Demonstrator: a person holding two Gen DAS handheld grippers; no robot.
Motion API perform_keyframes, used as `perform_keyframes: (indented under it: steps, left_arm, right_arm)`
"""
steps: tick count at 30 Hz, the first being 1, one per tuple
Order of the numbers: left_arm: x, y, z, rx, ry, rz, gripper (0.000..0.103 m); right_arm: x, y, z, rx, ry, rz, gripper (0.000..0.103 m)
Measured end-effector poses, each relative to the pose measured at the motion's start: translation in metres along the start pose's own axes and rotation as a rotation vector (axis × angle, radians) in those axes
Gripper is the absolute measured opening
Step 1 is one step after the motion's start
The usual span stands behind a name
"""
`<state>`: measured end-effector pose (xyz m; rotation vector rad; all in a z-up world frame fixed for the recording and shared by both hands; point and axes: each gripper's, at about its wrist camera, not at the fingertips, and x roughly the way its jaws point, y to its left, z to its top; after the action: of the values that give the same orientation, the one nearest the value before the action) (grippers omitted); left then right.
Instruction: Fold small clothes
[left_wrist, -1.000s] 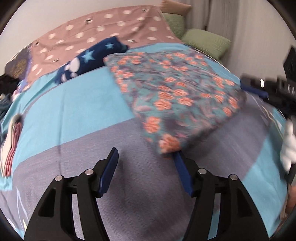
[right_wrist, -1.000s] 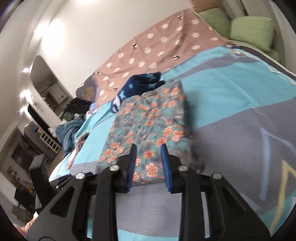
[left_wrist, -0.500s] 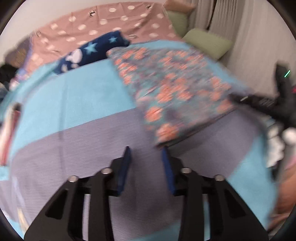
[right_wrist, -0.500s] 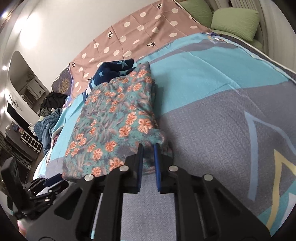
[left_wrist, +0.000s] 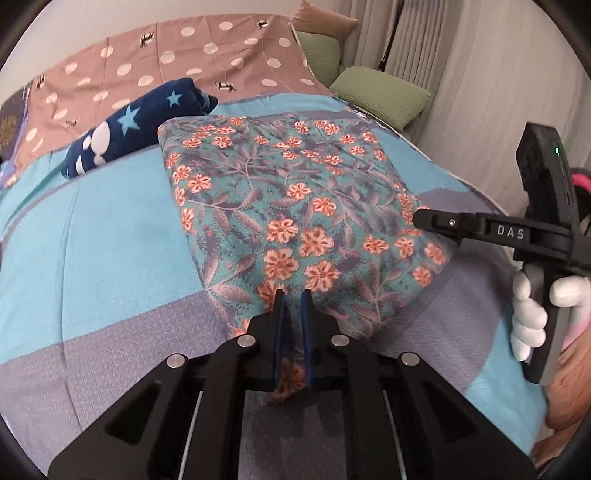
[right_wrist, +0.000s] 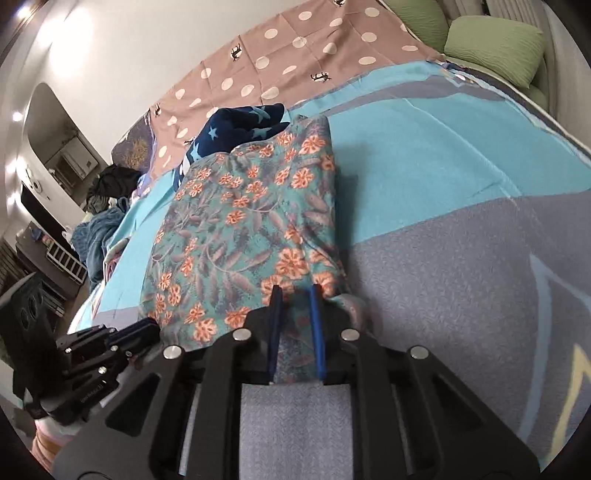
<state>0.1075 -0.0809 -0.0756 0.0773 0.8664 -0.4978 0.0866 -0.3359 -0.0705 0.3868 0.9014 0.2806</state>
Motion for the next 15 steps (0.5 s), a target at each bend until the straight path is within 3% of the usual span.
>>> perform_keyframes:
  steps: [3, 6, 8, 11, 15]
  left_arm:
    - [-0.012, 0.005, 0.015, 0.005, -0.034, -0.016, 0.011]
    - [-0.011, 0.007, 0.043, 0.054, -0.081, 0.043, 0.011]
    - [-0.002, 0.015, 0.061, 0.048, -0.084, 0.058, 0.011]
    - [0.02, 0.029, 0.083, 0.025, -0.054, 0.088, 0.017]
    - [0.038, 0.058, 0.105, -0.041, -0.048, 0.095, 0.024]
  right_arm:
    - [-0.008, 0.014, 0.02, -0.068, -0.015, 0.022, 0.019]
    - [-0.004, 0.029, 0.056, -0.159, -0.049, -0.022, 0.026]
    - [0.007, 0.031, 0.085, -0.173, -0.034, 0.002, 0.026]
    - [0.042, 0.028, 0.129, -0.189, 0.021, -0.021, 0.039]
    - [0.095, 0.021, 0.174, -0.222, 0.093, -0.079, 0.041]
